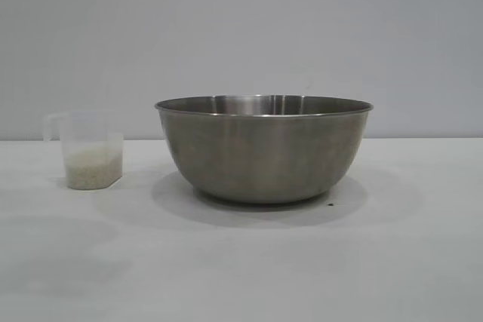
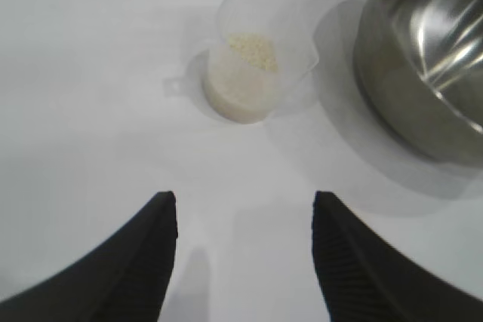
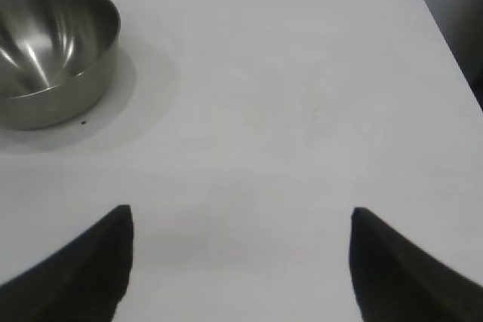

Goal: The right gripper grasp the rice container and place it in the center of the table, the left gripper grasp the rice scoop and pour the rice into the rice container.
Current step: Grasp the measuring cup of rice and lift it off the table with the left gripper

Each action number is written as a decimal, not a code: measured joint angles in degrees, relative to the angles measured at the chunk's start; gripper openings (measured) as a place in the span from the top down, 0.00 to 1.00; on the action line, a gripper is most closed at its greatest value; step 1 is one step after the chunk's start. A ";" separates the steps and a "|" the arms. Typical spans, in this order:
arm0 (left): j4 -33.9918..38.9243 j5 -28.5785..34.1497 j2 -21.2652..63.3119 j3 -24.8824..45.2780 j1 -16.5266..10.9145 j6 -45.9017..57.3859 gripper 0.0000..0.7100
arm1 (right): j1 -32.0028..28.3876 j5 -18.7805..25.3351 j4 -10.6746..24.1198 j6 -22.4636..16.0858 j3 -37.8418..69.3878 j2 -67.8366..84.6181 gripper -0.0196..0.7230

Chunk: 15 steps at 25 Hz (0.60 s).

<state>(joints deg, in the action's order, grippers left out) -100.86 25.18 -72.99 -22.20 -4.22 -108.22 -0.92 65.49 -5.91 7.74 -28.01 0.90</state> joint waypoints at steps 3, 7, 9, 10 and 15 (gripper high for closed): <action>0.00 0.04 0.00 0.00 0.00 -0.26 0.52 | 0.00 0.00 0.00 0.00 0.00 0.00 0.29; 0.00 1.77 0.00 0.00 0.00 0.10 0.52 | 0.00 0.00 0.00 0.00 0.00 0.00 0.29; 0.00 2.33 0.00 -0.16 0.00 1.89 0.52 | 0.00 0.00 0.00 0.00 0.00 0.00 0.29; 0.00 2.86 0.00 -0.28 0.00 3.84 0.52 | 0.00 0.00 0.00 0.00 0.00 0.00 0.29; 0.00 4.29 0.09 -1.42 -0.03 20.79 0.52 | 0.00 0.00 0.00 0.00 0.00 0.00 0.29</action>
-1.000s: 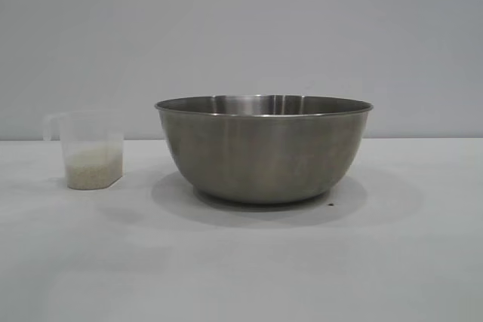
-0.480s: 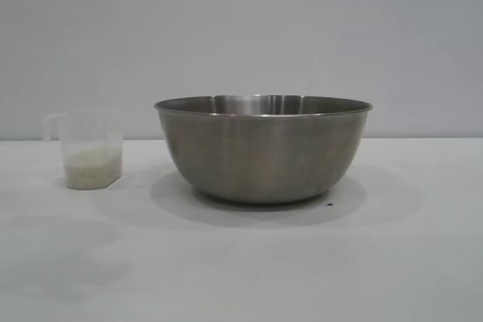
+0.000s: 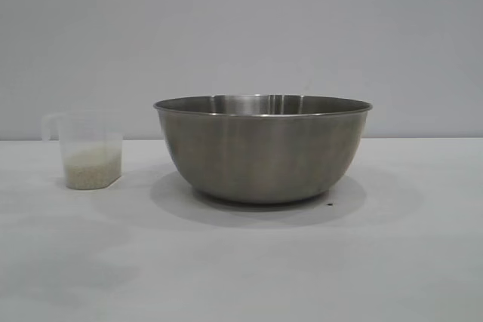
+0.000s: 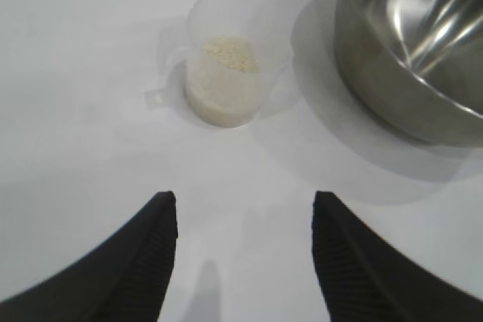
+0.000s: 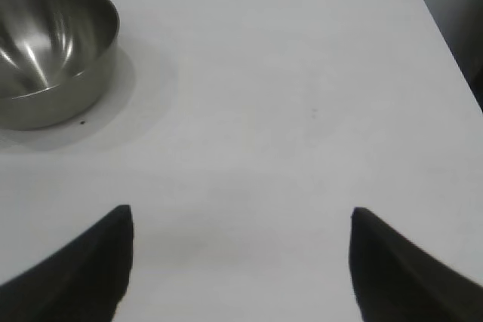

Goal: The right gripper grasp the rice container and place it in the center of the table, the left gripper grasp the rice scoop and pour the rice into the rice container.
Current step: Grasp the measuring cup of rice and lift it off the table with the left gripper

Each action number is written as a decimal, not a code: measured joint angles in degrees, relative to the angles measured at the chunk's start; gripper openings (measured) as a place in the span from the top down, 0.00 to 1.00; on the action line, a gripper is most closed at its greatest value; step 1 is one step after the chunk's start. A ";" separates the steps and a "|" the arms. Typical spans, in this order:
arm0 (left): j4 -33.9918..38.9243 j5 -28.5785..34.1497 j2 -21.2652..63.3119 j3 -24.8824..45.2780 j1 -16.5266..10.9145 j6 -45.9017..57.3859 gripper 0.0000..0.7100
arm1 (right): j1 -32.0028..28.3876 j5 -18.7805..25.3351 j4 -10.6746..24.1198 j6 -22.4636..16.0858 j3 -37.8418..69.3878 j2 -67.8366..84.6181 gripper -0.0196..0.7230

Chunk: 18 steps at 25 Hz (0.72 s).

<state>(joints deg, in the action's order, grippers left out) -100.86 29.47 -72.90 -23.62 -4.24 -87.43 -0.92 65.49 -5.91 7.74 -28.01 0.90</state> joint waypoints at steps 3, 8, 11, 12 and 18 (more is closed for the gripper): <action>0.00 0.24 0.00 0.00 0.00 9.22 0.52 | 0.00 0.00 0.00 0.00 0.00 0.00 0.29; 0.00 2.60 0.00 0.00 -0.10 30.88 0.52 | 0.00 0.00 0.00 0.00 0.00 0.00 0.29; 0.00 7.07 0.00 -0.67 -0.10 43.55 0.52 | 0.00 0.00 0.00 0.00 0.00 0.00 0.29; 0.00 8.78 0.00 -1.17 -0.10 46.12 0.52 | 0.00 0.00 0.00 0.00 0.00 0.00 0.29; 0.30 23.36 0.00 -7.71 -0.10 47.68 0.52 | 0.00 0.00 0.00 0.00 0.00 0.00 0.29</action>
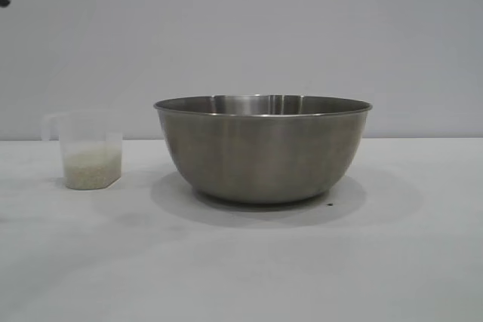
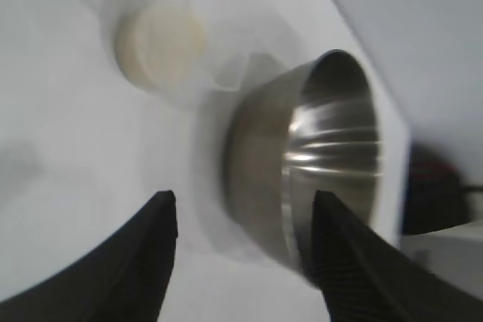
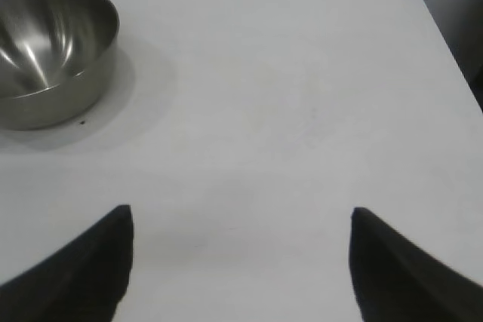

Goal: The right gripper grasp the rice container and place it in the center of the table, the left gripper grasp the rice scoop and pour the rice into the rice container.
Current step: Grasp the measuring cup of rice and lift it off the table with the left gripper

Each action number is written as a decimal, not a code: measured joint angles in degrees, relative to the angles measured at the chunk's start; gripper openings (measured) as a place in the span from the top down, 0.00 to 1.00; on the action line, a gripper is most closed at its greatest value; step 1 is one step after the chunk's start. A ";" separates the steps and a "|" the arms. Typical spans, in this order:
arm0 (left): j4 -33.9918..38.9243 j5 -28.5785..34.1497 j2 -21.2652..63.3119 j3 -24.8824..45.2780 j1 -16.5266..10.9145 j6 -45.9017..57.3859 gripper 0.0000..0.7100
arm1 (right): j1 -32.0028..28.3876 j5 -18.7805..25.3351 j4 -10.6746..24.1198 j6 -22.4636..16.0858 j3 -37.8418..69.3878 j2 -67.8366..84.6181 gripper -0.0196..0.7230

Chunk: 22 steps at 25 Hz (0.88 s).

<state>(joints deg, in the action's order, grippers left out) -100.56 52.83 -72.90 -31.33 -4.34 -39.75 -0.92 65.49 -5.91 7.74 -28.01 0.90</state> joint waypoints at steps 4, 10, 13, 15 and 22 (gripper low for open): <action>3.16 6.08 0.00 -4.87 4.01 -8.14 0.52 | 0.00 0.00 0.00 0.00 0.00 0.00 0.29; 22.35 7.86 0.00 -12.38 16.51 -17.17 0.52 | 0.00 0.00 0.00 0.00 0.00 0.00 0.29; 38.56 5.31 0.00 -14.20 20.89 -17.54 0.52 | 0.00 0.00 0.00 0.00 0.00 0.00 0.29; 47.85 2.85 0.00 -14.42 22.75 -16.61 0.52 | 0.00 0.00 0.00 0.00 0.00 0.00 0.29; 74.88 -8.68 0.00 -14.50 23.45 1.65 0.52 | 0.00 0.00 0.00 0.00 0.00 0.00 0.29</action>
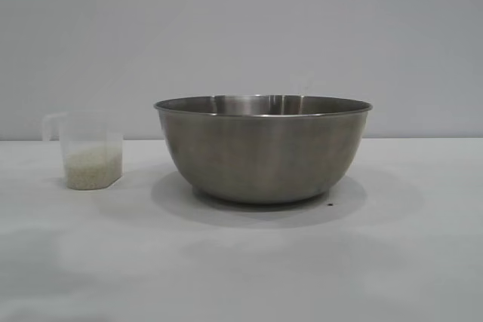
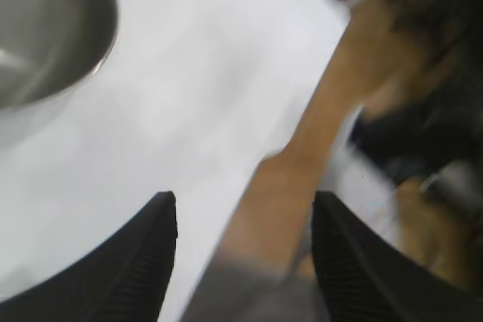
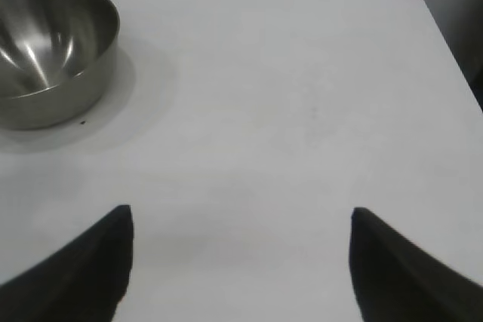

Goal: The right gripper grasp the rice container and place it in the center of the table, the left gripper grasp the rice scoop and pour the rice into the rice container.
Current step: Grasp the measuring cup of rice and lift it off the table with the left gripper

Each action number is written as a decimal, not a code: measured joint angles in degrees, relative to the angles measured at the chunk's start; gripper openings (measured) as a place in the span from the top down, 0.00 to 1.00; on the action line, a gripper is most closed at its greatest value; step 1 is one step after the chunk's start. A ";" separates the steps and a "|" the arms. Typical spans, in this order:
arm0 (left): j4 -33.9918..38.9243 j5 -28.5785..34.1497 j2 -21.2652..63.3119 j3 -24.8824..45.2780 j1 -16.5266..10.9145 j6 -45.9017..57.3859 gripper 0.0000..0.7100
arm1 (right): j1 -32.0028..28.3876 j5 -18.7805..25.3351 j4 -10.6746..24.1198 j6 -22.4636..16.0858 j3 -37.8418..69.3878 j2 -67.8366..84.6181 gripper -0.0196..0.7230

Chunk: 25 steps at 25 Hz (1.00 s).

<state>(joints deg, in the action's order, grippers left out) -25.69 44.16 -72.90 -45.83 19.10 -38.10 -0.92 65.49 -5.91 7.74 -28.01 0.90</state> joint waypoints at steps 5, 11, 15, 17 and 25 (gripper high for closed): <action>19.92 -8.36 0.00 0.00 0.00 21.97 0.52 | 0.00 0.00 0.00 0.00 0.00 0.00 0.29; 28.83 -19.85 0.00 0.00 0.00 35.23 0.52 | 0.00 0.00 0.00 -0.09 0.00 0.00 0.29; 29.46 -26.89 0.00 0.30 0.00 36.32 0.52 | 0.00 0.00 0.00 -0.09 0.00 0.00 0.29; 29.49 -31.18 0.00 1.83 0.00 36.32 0.52 | 0.00 0.00 0.00 -0.09 0.00 0.00 0.29; 25.55 -55.78 0.00 16.14 0.04 36.45 0.52 | 0.00 0.00 0.00 -0.09 0.00 0.00 0.29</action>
<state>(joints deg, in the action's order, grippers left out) -0.14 -11.62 -72.90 -29.69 19.14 -1.65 -0.92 65.49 -5.91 7.65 -28.01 0.90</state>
